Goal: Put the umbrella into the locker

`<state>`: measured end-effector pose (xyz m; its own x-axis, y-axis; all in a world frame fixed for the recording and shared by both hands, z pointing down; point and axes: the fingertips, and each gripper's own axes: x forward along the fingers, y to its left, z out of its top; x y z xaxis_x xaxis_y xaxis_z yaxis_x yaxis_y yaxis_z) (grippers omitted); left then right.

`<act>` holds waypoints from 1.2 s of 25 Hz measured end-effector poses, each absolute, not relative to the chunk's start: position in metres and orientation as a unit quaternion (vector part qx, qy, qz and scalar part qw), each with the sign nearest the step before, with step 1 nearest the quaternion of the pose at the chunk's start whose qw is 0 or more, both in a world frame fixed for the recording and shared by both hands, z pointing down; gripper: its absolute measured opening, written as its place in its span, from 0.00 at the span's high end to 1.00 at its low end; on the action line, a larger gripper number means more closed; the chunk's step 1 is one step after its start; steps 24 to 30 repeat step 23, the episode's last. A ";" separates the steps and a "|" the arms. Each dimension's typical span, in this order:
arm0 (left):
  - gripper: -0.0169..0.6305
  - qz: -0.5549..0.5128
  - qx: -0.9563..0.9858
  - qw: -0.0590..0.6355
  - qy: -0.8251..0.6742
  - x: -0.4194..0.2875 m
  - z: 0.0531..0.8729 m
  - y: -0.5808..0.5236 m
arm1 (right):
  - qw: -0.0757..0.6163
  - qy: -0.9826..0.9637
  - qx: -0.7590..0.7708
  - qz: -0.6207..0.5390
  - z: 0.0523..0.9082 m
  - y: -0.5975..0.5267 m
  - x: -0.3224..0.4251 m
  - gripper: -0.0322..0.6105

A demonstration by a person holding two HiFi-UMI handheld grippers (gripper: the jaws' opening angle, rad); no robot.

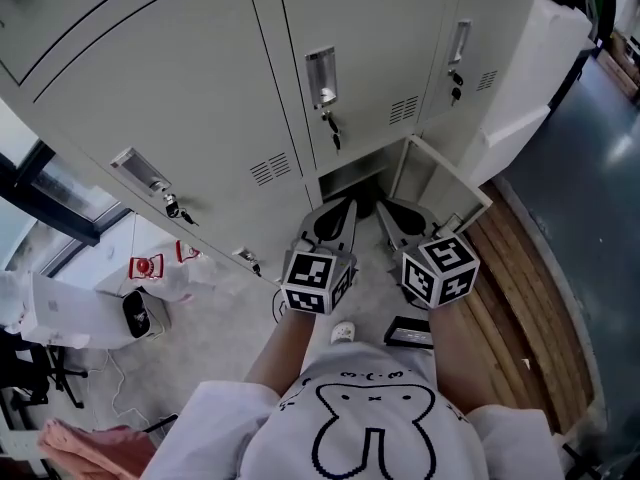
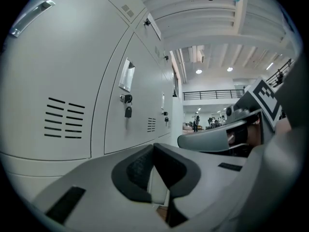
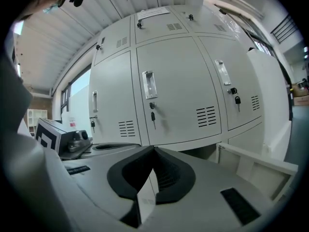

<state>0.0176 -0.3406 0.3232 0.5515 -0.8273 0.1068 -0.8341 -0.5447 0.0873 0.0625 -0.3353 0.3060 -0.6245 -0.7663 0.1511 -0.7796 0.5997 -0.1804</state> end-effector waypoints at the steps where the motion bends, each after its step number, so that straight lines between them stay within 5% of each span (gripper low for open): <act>1: 0.97 0.023 0.879 0.063 -0.473 0.018 0.321 -0.341 | 0.025 -0.893 0.433 0.117 0.305 -0.335 0.063 0.95; 30: 0.97 -0.001 0.888 0.033 -0.458 0.038 0.286 -0.338 | -0.002 -0.890 0.448 0.083 0.278 -0.329 0.079 0.95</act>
